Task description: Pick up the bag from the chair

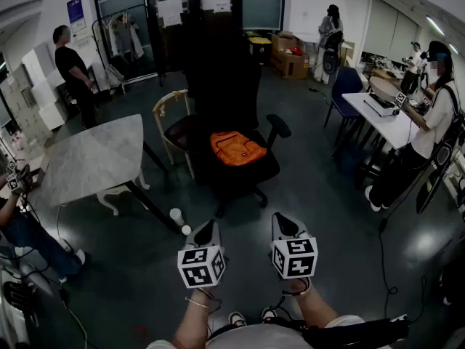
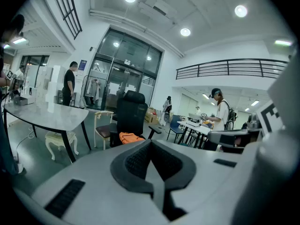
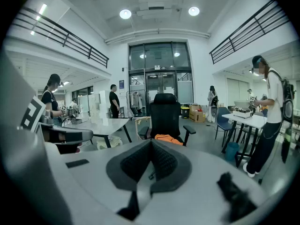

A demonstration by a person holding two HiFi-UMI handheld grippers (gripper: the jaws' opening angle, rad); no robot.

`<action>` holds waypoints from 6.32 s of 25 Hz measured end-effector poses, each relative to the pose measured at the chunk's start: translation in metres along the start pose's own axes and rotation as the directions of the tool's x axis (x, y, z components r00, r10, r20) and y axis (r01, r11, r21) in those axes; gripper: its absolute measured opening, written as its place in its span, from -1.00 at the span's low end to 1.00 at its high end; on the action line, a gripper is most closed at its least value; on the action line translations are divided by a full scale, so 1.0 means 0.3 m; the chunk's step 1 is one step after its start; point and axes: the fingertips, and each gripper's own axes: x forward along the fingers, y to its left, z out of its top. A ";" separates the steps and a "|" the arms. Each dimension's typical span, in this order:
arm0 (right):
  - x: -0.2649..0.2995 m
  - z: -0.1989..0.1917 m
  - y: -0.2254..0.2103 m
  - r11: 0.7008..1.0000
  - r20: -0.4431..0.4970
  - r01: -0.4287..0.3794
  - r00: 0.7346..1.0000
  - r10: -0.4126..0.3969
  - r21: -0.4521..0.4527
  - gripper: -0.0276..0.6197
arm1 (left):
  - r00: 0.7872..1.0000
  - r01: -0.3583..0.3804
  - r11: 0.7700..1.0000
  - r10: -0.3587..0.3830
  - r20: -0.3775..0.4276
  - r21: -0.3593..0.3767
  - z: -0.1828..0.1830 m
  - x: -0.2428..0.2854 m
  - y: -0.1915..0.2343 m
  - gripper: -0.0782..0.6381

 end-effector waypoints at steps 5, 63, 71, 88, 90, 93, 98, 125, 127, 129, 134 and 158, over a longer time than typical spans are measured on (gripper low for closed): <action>-0.024 -0.021 0.025 1.000 0.002 0.006 1.000 -0.006 0.004 -0.82 | 1.000 0.005 1.000 -0.005 -0.004 -0.006 -0.029 -0.028 0.014 -0.75; 0.636 0.178 -0.391 0.987 -0.038 -0.100 0.994 0.105 0.126 -0.81 | 0.995 -0.082 0.996 0.083 -0.054 0.018 0.189 0.691 0.050 -0.75; 0.724 0.232 -0.472 0.985 -0.019 -0.126 0.991 0.129 0.122 -0.81 | 0.992 -0.123 0.992 0.124 -0.038 0.023 0.248 0.787 0.056 -0.75; 0.886 0.202 -0.563 0.973 -0.035 -0.145 0.988 0.154 0.181 -0.81 | 0.981 -0.180 0.983 0.182 -0.065 0.034 0.256 0.922 0.137 -0.75; 0.905 0.194 -0.568 0.972 -0.041 -0.144 0.987 0.154 0.187 -0.81 | 0.983 -0.173 0.985 0.174 -0.065 0.031 0.261 0.947 0.141 -0.75; 0.931 0.195 -0.582 0.974 -0.047 -0.135 0.988 0.146 0.185 -0.81 | 0.985 -0.155 0.987 0.158 -0.073 0.035 0.259 0.984 0.137 -0.75; 1.012 0.224 -0.616 0.976 -0.046 -0.112 0.991 0.122 0.187 -0.81 | 0.987 -0.138 0.989 0.142 -0.072 0.054 0.281 1.071 0.165 -0.75; 1.748 0.458 -0.700 0.977 -0.109 -0.142 0.981 0.161 0.159 -0.81 | 0.983 -0.155 0.988 0.156 -0.092 0.019 0.540 1.713 0.492 -0.75; 1.795 0.488 -0.707 0.980 -0.113 -0.144 0.981 0.161 0.140 -0.81 | 0.983 -0.157 0.988 0.157 -0.090 0.004 0.551 1.752 0.515 -0.75; 1.842 0.520 -0.703 0.981 -0.113 -0.148 0.980 0.162 0.123 -0.81 | 0.983 -0.161 0.987 0.159 -0.086 -0.011 0.566 1.785 0.546 -0.75; 1.946 0.554 -0.685 0.982 -0.124 -0.153 0.978 0.167 0.112 -0.81 | 0.981 -0.171 0.985 0.169 -0.096 -0.024 0.596 1.851 0.628 -0.75; 2.358 0.524 -0.668 0.928 -0.266 -0.361 0.890 0.371 0.088 -0.81 | 0.926 -0.353 0.929 0.330 -0.185 -0.114 0.567 2.098 0.727 -0.75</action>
